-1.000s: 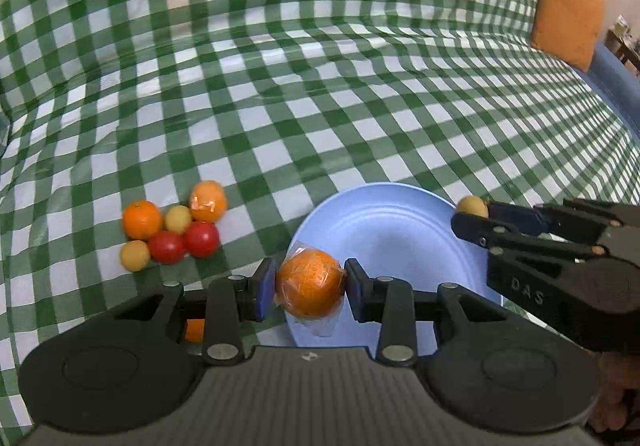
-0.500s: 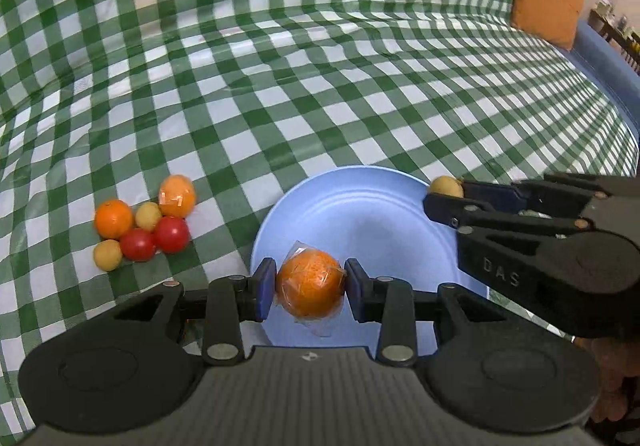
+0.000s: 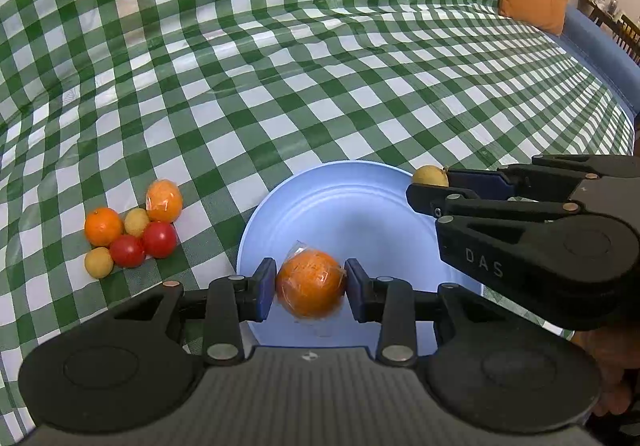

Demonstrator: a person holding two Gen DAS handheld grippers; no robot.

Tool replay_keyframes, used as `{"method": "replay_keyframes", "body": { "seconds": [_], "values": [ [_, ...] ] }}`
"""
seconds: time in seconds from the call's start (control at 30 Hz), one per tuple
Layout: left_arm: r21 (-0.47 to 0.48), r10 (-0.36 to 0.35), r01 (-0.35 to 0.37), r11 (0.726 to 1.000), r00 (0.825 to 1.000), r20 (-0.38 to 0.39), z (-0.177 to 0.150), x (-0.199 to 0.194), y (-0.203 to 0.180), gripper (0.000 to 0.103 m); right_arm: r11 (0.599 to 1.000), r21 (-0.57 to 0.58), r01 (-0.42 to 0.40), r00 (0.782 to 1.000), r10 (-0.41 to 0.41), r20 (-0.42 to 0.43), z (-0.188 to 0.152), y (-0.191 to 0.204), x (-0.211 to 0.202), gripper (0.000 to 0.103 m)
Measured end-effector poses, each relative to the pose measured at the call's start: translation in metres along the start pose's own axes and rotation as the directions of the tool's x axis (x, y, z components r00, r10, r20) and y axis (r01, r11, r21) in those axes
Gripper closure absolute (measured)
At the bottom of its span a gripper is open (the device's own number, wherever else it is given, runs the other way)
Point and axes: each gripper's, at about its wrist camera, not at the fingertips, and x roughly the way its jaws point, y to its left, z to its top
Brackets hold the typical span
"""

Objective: Organize fruits
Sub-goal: 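Carry the wrapped orange and yellow fruit over the blue plate with both tools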

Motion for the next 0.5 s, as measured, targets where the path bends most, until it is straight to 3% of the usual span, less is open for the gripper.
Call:
{"method": "replay_keyframes", "body": {
  "seconds": [0.5],
  "values": [
    [0.009, 0.001, -0.001, 1.0, 1.0, 0.0, 0.0, 0.0005, -0.0007, 0.062, 1.0, -0.008, -0.005, 1.0, 0.005, -0.002, 0.0012, -0.001, -0.0003, 0.075]
  ]
}}
